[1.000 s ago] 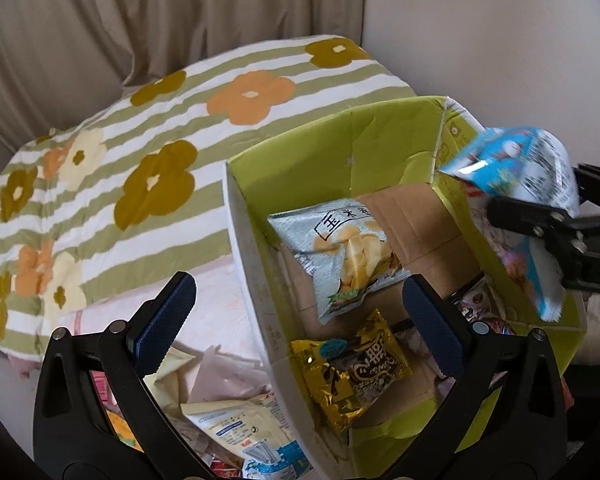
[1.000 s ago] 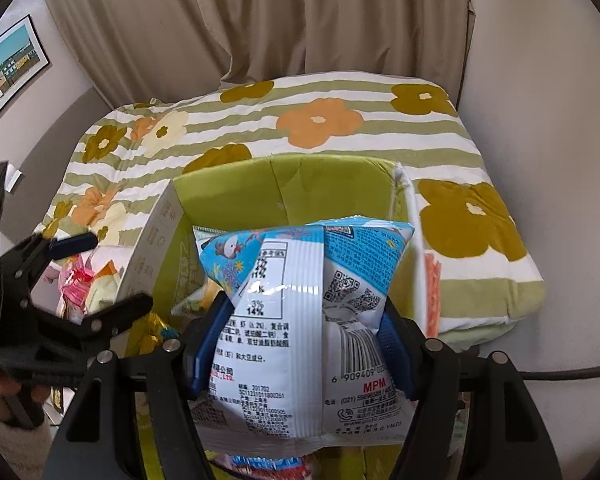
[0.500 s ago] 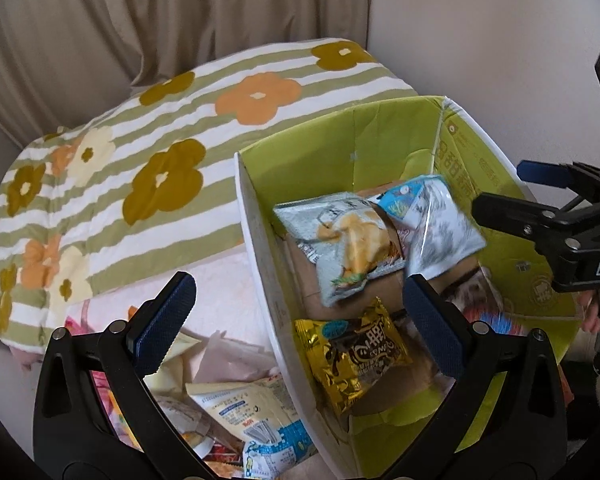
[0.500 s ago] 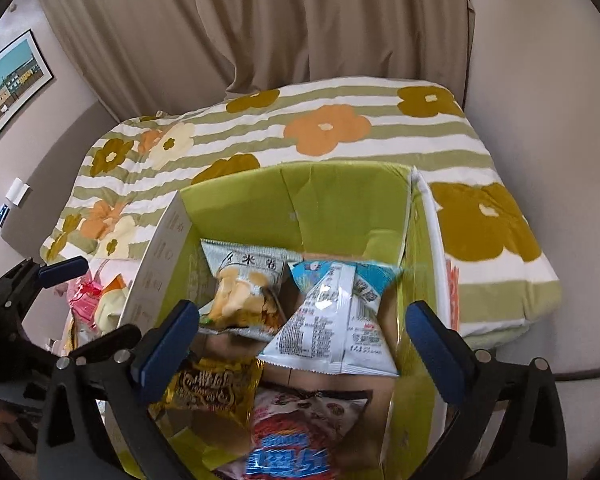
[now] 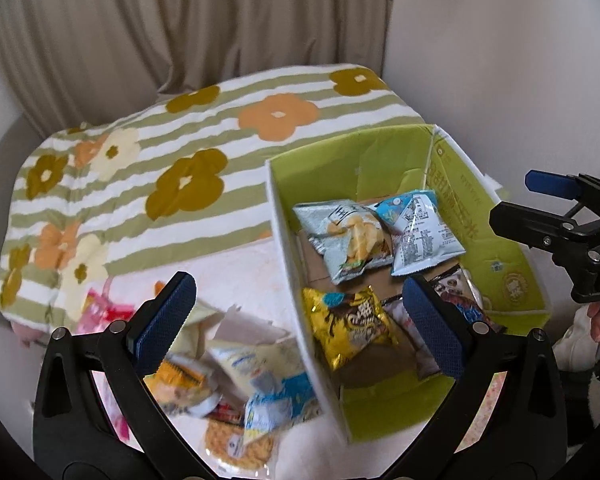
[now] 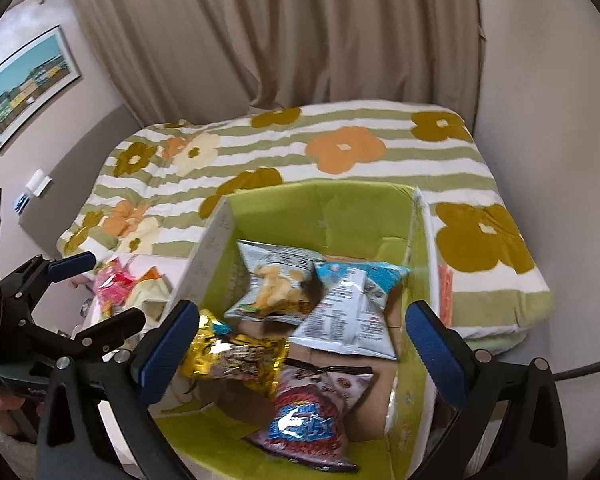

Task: Organize snacks
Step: 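Move both tools back over the remaining snacks on the table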

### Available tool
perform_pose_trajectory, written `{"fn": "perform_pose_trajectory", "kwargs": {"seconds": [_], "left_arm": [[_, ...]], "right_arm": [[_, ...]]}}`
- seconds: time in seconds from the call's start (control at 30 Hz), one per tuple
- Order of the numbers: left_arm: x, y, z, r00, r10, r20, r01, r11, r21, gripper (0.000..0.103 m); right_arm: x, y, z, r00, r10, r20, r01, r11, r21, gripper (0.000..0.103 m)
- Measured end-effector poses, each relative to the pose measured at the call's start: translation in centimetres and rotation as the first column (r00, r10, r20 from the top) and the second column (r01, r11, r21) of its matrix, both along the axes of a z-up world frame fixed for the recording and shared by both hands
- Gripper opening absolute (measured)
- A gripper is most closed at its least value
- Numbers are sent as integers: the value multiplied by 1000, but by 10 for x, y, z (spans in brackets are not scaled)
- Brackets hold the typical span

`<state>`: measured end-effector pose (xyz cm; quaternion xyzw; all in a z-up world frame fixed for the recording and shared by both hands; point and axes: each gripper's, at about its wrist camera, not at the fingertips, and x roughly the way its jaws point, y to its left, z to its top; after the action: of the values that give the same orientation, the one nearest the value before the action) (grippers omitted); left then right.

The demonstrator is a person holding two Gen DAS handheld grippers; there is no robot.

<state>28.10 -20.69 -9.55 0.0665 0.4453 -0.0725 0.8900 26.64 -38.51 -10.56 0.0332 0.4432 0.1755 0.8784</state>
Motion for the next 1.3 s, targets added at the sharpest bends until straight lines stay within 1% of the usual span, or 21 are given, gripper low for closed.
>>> {"fn": "perform_pose_trajectory", "kwargs": {"seconds": [0.13, 0.23, 0.3, 0.43, 0.57, 0.63, 0.73, 0.8, 0.9, 0.97, 1.07, 1.17, 1.3], "left_arm": [[-26, 24, 15, 998, 54, 19, -54, 998, -15, 102], [-45, 52, 25, 995, 95, 40, -95, 995, -14, 102], [-59, 75, 29, 991, 125, 53, -125, 992, -14, 102], [-81, 126, 29, 983, 172, 60, -171, 985, -33, 102], [-98, 177, 20, 981, 192, 43, -190, 981, -44, 102], [-107, 202, 14, 982, 186, 26, -185, 982, -50, 102], [-120, 234, 5, 986, 168, 11, -168, 985, -47, 102], [-127, 255, -4, 988, 155, -4, -155, 987, -42, 102], [-133, 284, -18, 992, 126, -30, -128, 990, -54, 102], [-132, 299, -28, 993, 109, -52, -112, 992, -62, 102], [-129, 315, -42, 992, 89, -91, -98, 991, -89, 102], [-121, 326, -63, 987, 81, -138, -98, 988, -122, 102], [-107, 326, -89, 983, 74, -168, -100, 983, -153, 102]], "right_arm": [[-14, 20, 16, 997, 60, 42, -60, 998, 4, 103], [-28, 39, 27, 993, 93, 71, -95, 995, 22, 103], [-39, 56, 34, 990, 108, 89, -110, 994, 18, 103], [-59, 92, 40, 985, 135, 112, -136, 991, 0, 103], [-79, 130, 38, 986, 118, 121, -122, 992, 21, 103], [-88, 149, 33, 988, 106, 109, -110, 993, 38, 103], [-100, 179, 23, 993, 75, 89, -83, 993, 85, 103], [-106, 195, 15, 996, 52, 75, -60, 994, 96, 103], [-116, 216, 2, 998, 20, 52, -25, 993, 114, 103], [-120, 231, -8, 999, -1, 37, -3, 994, 109, 103], [-122, 248, -23, 999, -33, 18, 31, 995, 98, 103], [-122, 263, -39, 998, -60, 6, 59, 994, 87, 103], [-114, 279, -58, 997, -80, -4, 80, 994, 81, 103]]}}
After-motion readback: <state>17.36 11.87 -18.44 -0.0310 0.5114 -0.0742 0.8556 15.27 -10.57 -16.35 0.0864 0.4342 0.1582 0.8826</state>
